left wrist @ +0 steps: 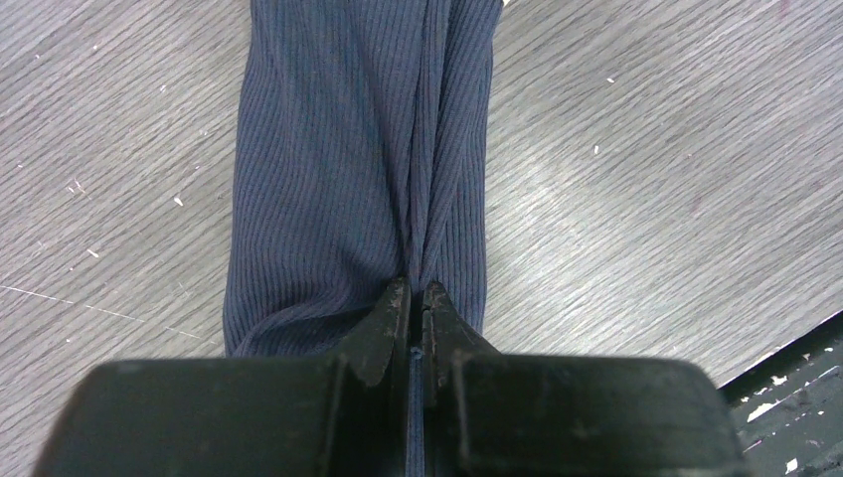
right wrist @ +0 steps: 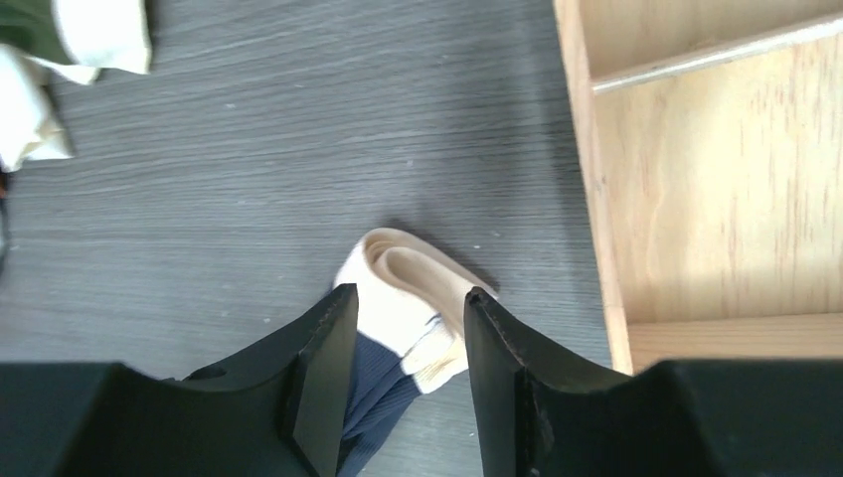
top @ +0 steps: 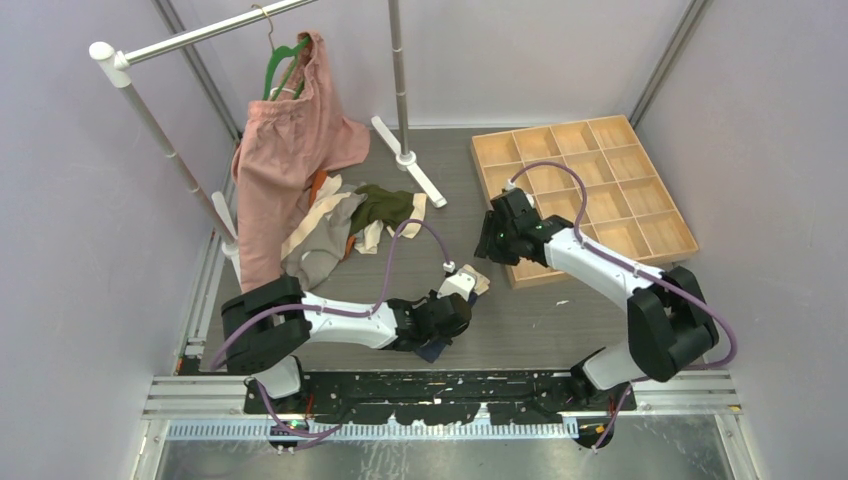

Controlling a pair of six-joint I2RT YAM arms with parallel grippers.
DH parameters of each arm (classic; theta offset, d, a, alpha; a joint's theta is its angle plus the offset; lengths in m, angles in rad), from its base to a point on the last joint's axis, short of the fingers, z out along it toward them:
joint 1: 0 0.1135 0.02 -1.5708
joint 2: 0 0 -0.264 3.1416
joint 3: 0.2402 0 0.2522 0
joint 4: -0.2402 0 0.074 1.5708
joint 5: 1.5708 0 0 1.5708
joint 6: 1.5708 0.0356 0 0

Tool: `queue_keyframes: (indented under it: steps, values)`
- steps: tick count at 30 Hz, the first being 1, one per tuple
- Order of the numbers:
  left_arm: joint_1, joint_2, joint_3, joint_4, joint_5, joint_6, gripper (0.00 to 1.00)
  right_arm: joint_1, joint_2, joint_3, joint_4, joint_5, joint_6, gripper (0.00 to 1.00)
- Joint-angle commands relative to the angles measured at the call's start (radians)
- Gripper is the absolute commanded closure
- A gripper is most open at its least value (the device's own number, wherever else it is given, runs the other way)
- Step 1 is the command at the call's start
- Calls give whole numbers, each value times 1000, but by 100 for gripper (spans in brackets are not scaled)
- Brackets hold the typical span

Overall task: Roll the underwear
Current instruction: Fold the underwear at the center of the board.

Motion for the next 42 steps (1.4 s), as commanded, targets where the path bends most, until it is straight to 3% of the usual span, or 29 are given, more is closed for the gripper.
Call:
queue_keyframes:
  steps: [1, 3, 6, 10, 23, 30, 37, 42]
  values:
    - [-22, 46, -34, -169, 86, -20, 99, -1, -58, 40, 36, -72, -13, 53]
    - [-21, 50, -30, -171, 86, -19, 99, -1, -49, 41, 44, -132, -7, 60]
    - [-22, 55, -25, -178, 86, -19, 99, -1, -19, 38, 52, -194, 4, 79]
    - [-22, 54, -25, -182, 81, -19, 99, -2, 22, 20, 54, -220, 22, 90]
    - [-21, 48, -30, -190, 88, -28, 99, -2, 250, 32, 117, -136, 8, 99]
    - [-23, 20, -46, -192, 123, -62, 98, -2, 281, 21, 129, -95, 12, 99]
    - [-23, -126, -33, -242, 132, -69, 65, -2, 274, 17, 132, -91, 8, 99]
    - [-21, -268, -19, -291, 113, -72, 55, -1, 273, 15, 136, -95, 6, 99]
